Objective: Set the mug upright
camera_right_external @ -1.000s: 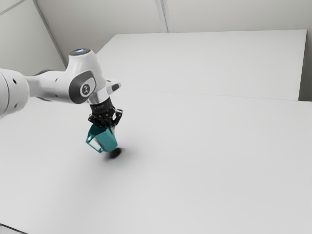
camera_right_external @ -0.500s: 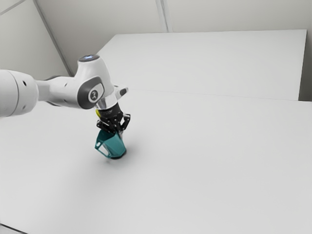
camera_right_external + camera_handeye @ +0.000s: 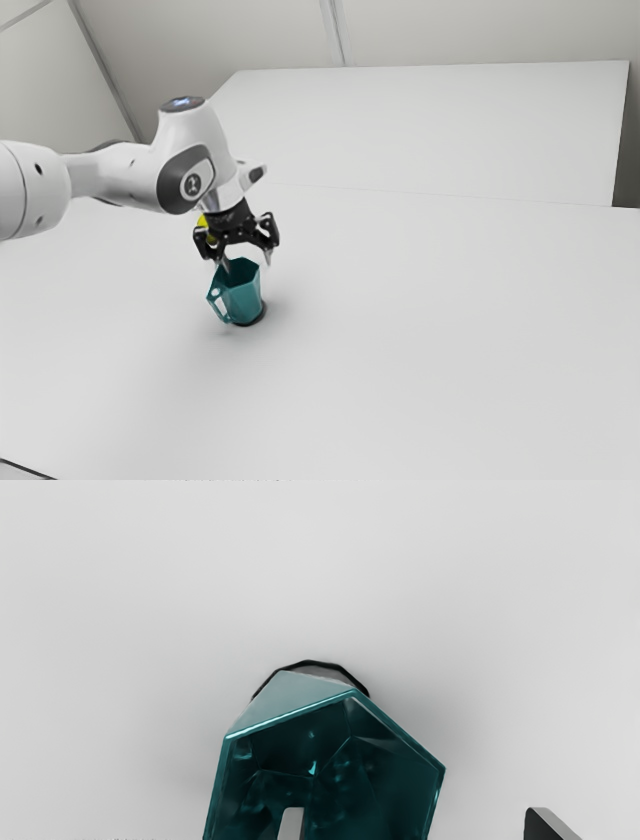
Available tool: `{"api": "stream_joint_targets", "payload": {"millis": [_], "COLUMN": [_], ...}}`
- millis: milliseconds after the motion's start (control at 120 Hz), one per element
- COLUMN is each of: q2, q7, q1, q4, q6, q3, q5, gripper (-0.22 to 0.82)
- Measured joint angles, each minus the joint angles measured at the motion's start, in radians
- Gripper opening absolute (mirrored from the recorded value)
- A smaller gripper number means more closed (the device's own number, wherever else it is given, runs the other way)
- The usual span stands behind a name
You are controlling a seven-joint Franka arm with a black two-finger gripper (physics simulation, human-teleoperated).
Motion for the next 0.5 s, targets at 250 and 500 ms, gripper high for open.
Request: {"api": "stream_joint_targets", "payload": {"millis": [250,500], "q2": [-0.089,-0.134], "q7": [0.029,0.136], "q1": [-0.009,-0.026], "q4": [0.068,0.216], "q6": [-0.083,-0.229], "q3": [-0.003,0.001], "q5": [0.005,0.048], "gripper": [0.56,0.59]}}
